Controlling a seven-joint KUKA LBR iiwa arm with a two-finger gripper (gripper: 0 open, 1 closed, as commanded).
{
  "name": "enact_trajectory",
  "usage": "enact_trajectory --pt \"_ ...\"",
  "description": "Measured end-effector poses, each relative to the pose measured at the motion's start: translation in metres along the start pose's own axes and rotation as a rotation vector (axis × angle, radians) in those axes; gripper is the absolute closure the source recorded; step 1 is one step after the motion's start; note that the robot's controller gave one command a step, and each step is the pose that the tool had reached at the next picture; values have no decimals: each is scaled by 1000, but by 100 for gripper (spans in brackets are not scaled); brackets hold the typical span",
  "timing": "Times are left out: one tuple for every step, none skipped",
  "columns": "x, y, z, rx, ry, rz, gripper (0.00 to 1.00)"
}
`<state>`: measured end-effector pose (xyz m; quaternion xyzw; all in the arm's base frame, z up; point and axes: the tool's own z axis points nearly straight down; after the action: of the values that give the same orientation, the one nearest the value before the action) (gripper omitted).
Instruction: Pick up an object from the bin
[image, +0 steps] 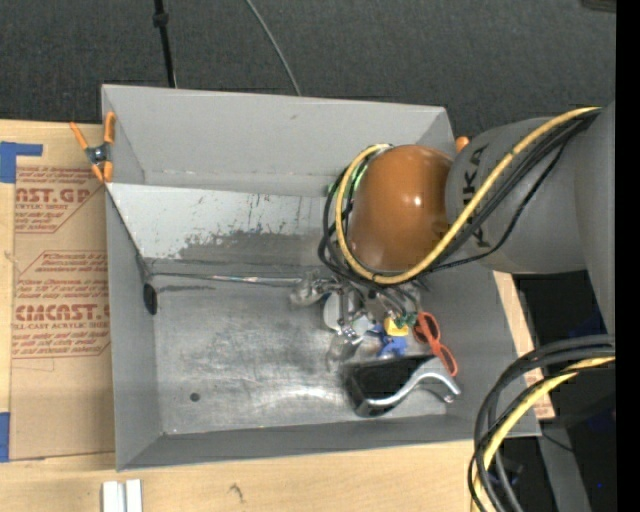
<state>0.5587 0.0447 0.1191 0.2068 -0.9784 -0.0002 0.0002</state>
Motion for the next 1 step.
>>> enact_trajectory --pt "20 -10 9 1 -6 123 0"
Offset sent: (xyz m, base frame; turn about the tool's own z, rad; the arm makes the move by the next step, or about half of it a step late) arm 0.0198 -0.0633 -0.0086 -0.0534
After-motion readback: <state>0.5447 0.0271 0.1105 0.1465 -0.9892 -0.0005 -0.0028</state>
